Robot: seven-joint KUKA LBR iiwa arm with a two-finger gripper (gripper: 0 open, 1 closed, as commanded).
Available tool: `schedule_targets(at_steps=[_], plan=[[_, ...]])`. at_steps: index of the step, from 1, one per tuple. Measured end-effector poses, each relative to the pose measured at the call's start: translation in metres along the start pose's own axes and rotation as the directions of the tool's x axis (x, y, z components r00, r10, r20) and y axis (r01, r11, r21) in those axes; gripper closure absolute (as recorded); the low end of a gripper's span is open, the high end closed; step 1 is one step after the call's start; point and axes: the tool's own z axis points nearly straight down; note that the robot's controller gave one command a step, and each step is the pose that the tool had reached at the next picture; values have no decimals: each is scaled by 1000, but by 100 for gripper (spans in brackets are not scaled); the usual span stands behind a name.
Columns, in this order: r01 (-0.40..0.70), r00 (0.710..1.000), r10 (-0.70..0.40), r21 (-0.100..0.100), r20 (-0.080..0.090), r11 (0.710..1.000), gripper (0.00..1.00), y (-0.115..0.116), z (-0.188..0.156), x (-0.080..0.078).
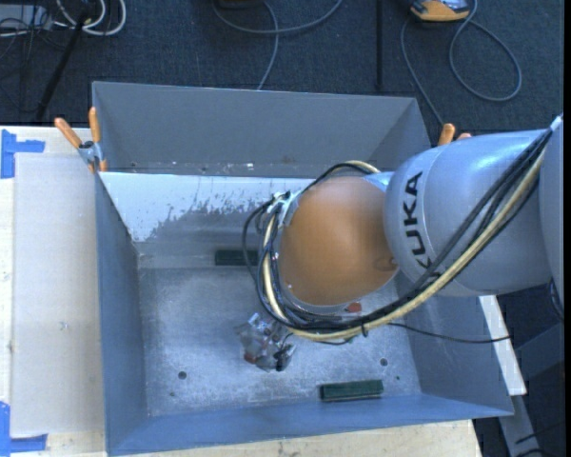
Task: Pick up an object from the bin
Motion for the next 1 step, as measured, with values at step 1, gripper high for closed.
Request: schedule_targets(at_steps=[1], plan=[[-11,1000,11,6,7,1000,100,-27,-103,-28]])
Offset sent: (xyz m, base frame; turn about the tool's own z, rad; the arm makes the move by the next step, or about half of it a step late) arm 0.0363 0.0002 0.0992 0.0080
